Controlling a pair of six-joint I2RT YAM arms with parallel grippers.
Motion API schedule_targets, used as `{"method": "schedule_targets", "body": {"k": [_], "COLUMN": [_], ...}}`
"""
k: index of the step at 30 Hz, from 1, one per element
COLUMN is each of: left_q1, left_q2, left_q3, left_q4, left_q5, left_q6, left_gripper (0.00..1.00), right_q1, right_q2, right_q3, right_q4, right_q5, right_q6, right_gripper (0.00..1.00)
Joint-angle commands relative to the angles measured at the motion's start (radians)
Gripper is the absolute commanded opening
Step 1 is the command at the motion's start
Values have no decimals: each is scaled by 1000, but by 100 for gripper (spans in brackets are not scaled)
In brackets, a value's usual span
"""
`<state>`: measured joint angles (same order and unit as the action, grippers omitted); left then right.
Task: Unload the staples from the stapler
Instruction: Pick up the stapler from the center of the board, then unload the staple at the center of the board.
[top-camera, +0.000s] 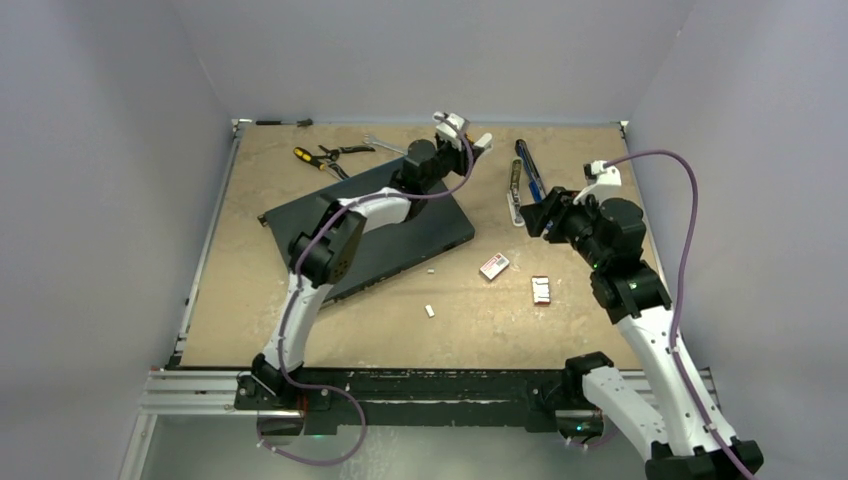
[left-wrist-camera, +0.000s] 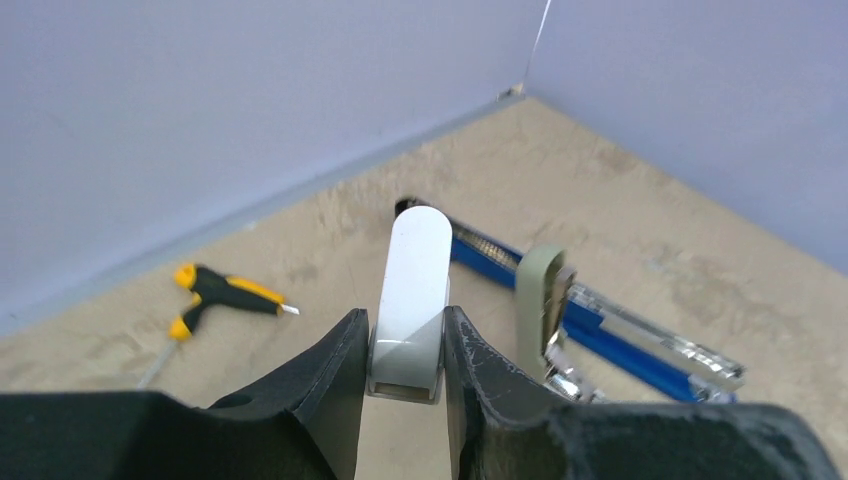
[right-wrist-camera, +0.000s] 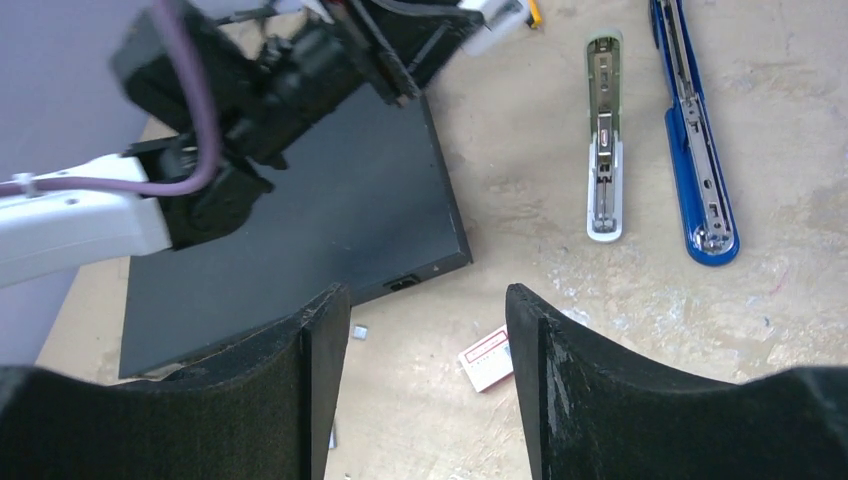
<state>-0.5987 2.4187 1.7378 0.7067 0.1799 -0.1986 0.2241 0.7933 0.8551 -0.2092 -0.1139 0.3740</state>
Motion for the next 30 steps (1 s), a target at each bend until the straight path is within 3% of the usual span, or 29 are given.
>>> {"method": "schedule_targets", "body": {"k": [1, 6, 10, 16, 20, 27, 30], "left_q1": [-4, -6, -26, -95, -141, -157, -157], "left_q2": [-226, -453, -671, -1016, -1215, -1493, -1545], "left_q3": [-129, -417, -724, -1017, -1145, -1273, -1291], "left_q4": [129, 188, 378, 342, 274, 128, 84], "left_q5": [-34, -1, -54, -36, 17, 75, 108], "left_q6": [10, -60, -110, -84, -94, -75, -43], "left_gripper": [0, 0, 0, 0, 0, 0, 0], "right_q1": [5, 4, 5, 5, 23, 217, 239], "right_q2": [-20, -2, 26, 62, 129, 146, 108], "right_q3": [5, 5, 4, -60, -107, -91, -126], "right_q4": [60, 84, 150, 321, 446, 443, 484], "right_q5": [21, -4, -55, -203, -347, -251, -233], "right_q6": [21, 130, 254, 446, 527, 499, 532], "right_gripper": [62, 62, 62, 61, 59, 61, 54]}}
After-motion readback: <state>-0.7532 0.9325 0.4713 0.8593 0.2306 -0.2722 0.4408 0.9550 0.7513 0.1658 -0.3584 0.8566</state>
